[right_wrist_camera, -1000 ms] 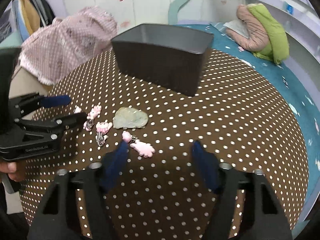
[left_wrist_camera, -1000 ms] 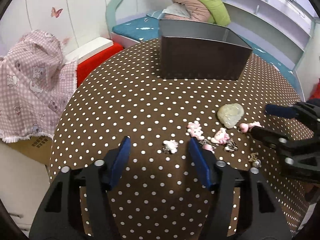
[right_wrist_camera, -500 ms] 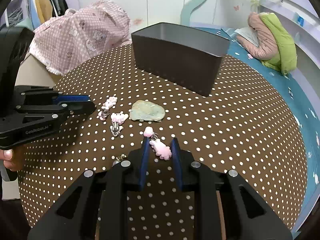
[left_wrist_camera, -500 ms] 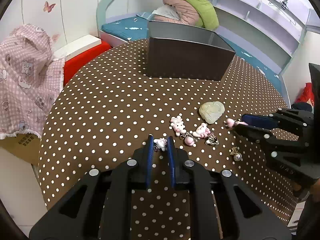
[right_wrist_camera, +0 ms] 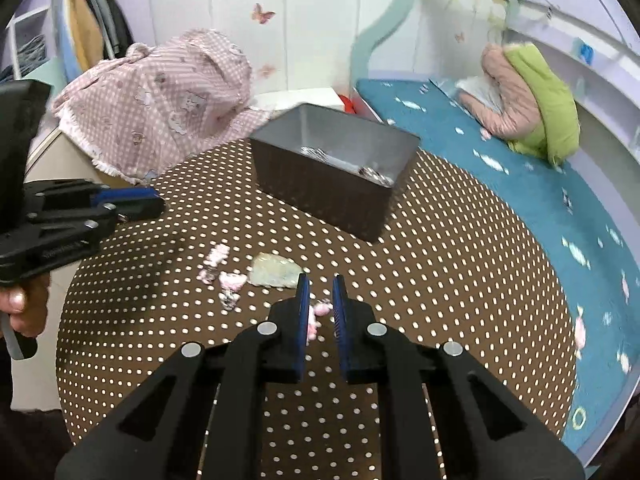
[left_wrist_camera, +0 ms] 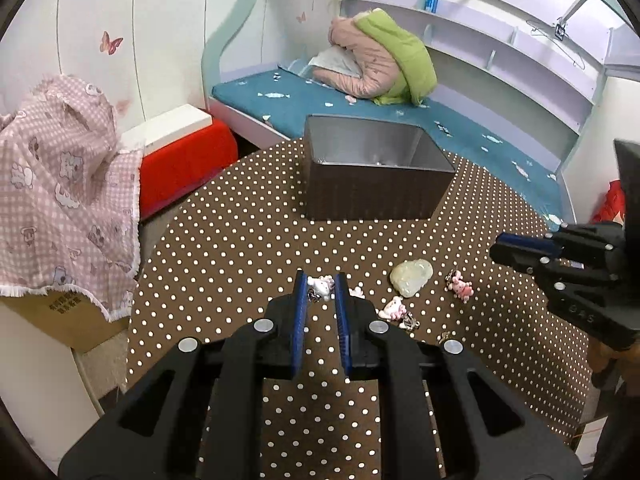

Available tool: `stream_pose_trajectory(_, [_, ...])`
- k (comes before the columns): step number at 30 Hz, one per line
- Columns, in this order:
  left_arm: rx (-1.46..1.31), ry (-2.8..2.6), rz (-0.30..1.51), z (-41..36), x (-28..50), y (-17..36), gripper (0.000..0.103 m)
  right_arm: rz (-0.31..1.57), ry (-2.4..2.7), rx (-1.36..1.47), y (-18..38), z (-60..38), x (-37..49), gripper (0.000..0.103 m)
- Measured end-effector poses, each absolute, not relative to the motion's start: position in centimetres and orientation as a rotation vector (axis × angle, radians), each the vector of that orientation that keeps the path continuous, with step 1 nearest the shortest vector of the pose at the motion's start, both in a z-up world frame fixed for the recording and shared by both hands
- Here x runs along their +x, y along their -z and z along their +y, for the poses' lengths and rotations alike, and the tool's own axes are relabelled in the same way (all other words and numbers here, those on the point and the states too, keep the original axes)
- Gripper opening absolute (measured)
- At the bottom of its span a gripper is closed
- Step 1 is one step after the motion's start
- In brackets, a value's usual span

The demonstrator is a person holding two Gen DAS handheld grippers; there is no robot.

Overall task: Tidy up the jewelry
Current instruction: 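Grasp a pink charm with the right tool while the left grasps a white charm, then carry both charms over the gray tin and open the left tool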

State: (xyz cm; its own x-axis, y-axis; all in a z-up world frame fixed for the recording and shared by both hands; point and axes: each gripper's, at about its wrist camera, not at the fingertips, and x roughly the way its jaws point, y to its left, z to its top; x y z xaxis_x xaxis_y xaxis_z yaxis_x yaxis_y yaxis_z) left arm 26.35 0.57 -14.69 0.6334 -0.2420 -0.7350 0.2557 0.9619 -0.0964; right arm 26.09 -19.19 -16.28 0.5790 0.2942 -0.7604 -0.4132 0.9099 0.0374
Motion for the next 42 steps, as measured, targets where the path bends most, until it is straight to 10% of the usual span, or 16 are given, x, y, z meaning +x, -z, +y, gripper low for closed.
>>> stream_pose_trajectory(3, [0.016,0.286,0.848,0.5,26.4,14.8,0.014,0.888,-0.424,-0.144,17.6,-19.1,26.1,0.042])
stream_pose_trajectory(7, [0.014,0.293,0.867,-0.1,26.5,15.6,0.014,0.928,-0.436,-0.183,19.5,-18.0,26.4,0.042])
stream_pose_trajectory(12, [0.010,0.295,0.872,-0.3,26.3,16.2,0.014,0.932,-0.465,-0.223,20.0,-17.2,25.9,0.009])
stream_pose_trajectory(42, [0.009,0.370,0.648,-3.1,37.0,4.2,0.014,0.617,-0.475,-0.143,4.5,-17.9,33.8,0.009])
